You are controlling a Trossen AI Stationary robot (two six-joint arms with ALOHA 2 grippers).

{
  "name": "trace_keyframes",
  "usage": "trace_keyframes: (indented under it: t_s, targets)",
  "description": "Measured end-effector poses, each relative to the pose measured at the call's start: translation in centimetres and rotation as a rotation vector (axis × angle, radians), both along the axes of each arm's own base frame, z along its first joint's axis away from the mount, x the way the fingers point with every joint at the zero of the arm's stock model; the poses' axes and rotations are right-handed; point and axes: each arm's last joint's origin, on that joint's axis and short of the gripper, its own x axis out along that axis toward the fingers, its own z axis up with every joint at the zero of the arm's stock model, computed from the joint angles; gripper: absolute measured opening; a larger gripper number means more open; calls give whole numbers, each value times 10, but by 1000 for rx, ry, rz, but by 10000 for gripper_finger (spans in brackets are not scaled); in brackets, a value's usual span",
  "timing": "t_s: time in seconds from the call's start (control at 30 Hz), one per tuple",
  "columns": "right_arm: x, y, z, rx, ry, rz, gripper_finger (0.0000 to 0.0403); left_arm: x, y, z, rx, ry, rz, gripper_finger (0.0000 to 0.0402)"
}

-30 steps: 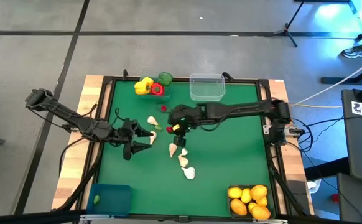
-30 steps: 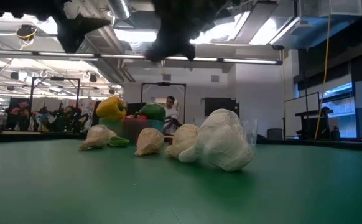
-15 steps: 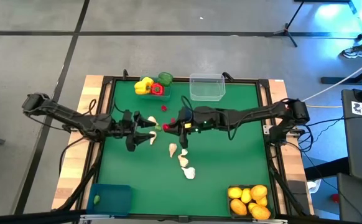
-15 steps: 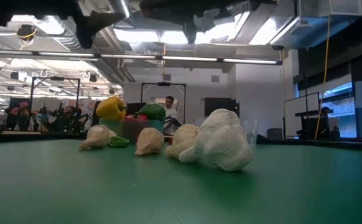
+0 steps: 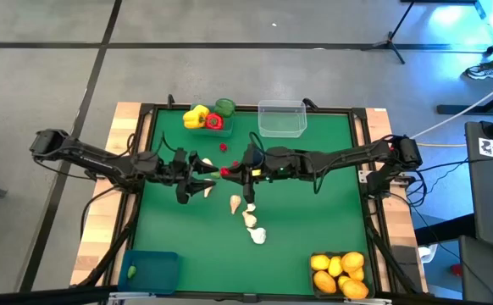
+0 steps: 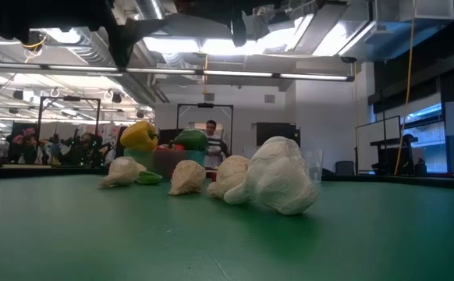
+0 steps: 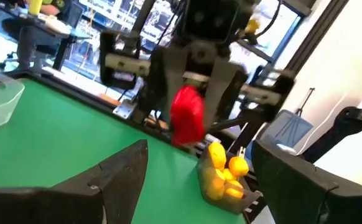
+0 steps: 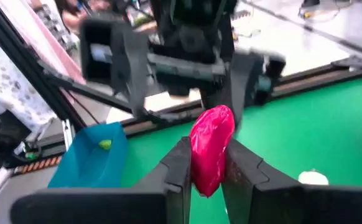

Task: Sort produce into baskets
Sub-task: Put the red chili pepper into the blue bin

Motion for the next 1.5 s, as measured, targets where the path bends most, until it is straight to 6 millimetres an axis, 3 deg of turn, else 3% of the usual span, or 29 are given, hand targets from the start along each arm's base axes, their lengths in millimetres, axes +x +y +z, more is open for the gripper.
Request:
trace_keyframes:
  t_s: [0.23, 0.57, 1.5]
  targets:
    - [0, 0, 1, -2, -14, -2, 60, 8, 0, -9, -47, 34, 1, 281]
    - [0, 0, 1, -1, -10, -2, 60, 13, -1, -4, -58, -51, 1, 281]
    - [4, 1, 2, 12, -52, -3, 60, 16, 6, 2, -33, -71, 52, 281]
